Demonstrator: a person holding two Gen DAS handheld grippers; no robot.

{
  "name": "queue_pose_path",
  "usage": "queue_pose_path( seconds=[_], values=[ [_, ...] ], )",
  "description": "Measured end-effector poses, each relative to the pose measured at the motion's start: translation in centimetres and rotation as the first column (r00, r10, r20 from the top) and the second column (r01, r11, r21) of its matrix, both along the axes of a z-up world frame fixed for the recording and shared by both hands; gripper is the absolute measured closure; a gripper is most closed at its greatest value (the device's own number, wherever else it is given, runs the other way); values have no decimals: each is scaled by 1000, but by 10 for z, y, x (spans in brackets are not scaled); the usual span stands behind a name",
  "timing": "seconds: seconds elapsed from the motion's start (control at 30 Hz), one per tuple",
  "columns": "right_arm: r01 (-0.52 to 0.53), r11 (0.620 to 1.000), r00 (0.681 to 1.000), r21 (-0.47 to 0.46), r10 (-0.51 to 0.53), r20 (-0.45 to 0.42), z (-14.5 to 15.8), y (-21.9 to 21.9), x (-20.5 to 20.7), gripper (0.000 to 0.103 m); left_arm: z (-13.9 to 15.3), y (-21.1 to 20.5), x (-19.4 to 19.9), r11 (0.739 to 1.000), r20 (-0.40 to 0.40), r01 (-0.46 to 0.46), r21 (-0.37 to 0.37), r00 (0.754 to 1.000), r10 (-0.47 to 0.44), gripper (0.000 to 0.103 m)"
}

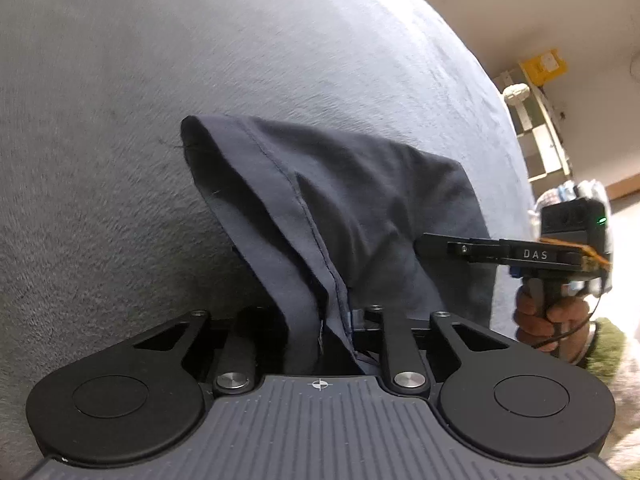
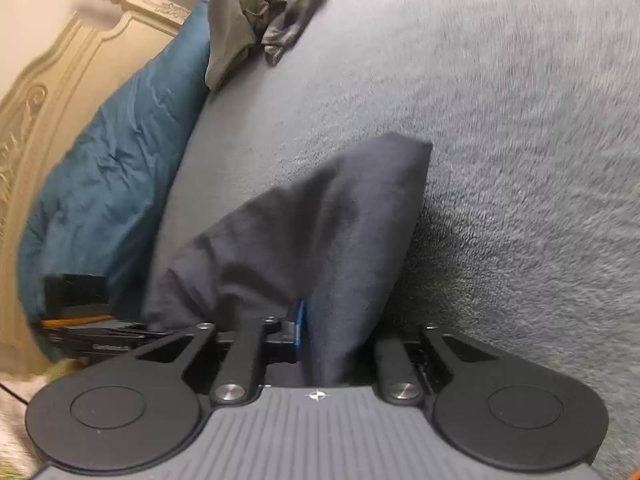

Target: Fold clothes

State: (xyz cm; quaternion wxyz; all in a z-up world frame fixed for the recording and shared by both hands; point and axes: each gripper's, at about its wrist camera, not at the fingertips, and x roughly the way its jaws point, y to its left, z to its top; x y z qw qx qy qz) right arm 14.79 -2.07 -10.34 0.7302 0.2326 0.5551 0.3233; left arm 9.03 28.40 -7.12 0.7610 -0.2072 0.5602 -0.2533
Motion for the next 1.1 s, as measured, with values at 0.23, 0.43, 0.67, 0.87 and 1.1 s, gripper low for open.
queue_pose_path(
  seconds=[0.23,0.43,0.67,0.87,1.1],
  values=[
    [18,994,981,-112,4,195,36,11,-32,98,19,-3,-18,999,96,-33,25,995,30,88],
    [76,990,953,-121,-37,299,74,8,-62,98,52,0,-42,1000,201,-20,13,979,17,89],
    [194,978,884,-79,-139,446,134,-11,-103,98,108,-30,-63,999,342,17,-37,940,-3,89],
    [331,943,778,-38,-250,576,189,-57,-152,98,158,-89,-79,990,472,106,-89,880,-51,89],
    [507,862,613,0,-361,703,248,-163,-230,98,194,-199,-94,935,540,315,-163,822,-183,89]
  ],
)
